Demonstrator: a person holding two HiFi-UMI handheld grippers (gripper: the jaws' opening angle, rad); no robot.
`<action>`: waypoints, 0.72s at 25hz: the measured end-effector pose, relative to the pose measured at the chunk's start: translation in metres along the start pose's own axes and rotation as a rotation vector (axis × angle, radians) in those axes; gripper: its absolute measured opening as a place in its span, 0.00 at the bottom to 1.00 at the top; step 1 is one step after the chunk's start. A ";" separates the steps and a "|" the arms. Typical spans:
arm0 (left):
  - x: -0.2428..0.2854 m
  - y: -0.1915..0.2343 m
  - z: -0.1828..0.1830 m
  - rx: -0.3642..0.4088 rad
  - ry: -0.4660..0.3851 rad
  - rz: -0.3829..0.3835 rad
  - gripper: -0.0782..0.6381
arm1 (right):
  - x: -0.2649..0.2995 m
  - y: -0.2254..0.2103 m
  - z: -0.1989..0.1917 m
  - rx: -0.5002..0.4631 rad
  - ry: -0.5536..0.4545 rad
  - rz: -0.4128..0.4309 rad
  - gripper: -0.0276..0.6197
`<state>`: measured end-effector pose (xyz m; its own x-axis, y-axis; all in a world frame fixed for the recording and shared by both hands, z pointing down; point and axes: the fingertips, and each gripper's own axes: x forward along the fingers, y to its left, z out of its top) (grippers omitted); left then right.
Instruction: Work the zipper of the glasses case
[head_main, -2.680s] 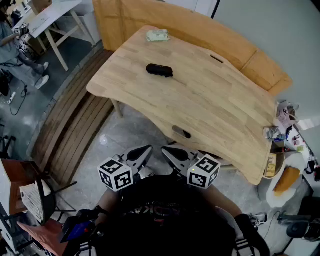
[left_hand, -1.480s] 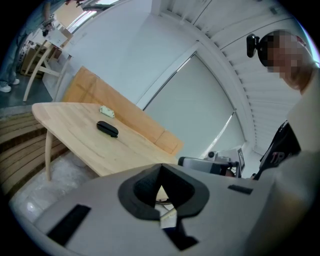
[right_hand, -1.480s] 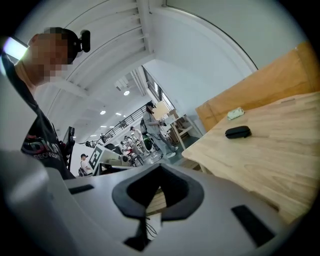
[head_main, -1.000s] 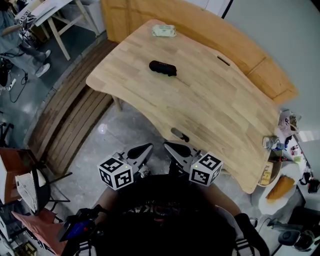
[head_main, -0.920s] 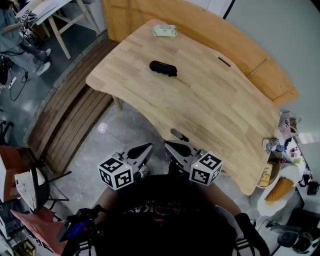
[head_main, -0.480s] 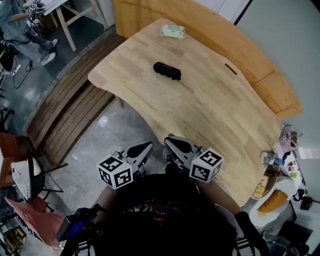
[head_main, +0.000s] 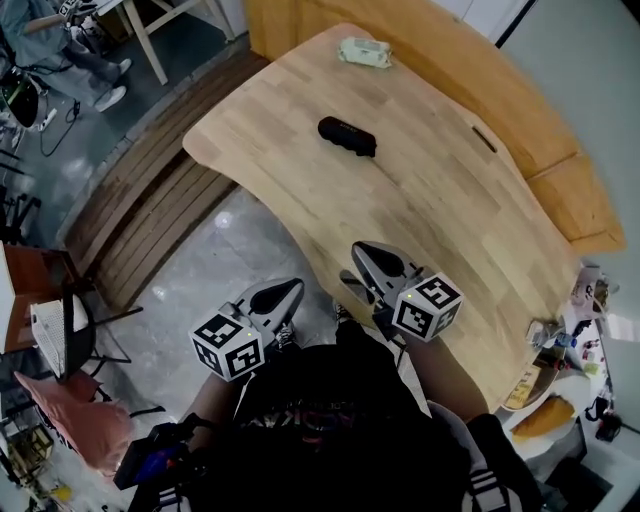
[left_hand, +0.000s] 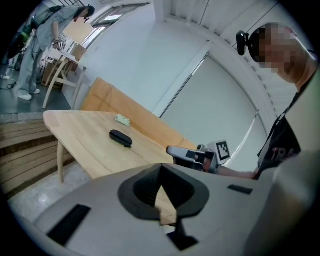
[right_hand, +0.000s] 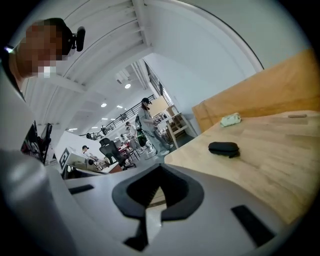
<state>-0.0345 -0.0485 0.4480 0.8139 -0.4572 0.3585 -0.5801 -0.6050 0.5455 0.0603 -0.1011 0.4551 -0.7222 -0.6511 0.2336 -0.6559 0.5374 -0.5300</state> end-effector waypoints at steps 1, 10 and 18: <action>0.001 0.000 0.000 0.002 0.000 0.008 0.12 | 0.002 -0.009 0.004 -0.007 0.001 -0.006 0.06; 0.011 0.004 -0.005 -0.006 0.022 0.071 0.12 | 0.035 -0.102 0.033 -0.088 0.016 -0.067 0.07; 0.020 0.011 -0.008 -0.041 0.017 0.131 0.12 | 0.073 -0.185 0.050 -0.176 0.079 -0.159 0.07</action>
<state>-0.0240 -0.0588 0.4675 0.7317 -0.5192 0.4417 -0.6801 -0.5131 0.5236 0.1398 -0.2749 0.5294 -0.6174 -0.6945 0.3695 -0.7857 0.5214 -0.3328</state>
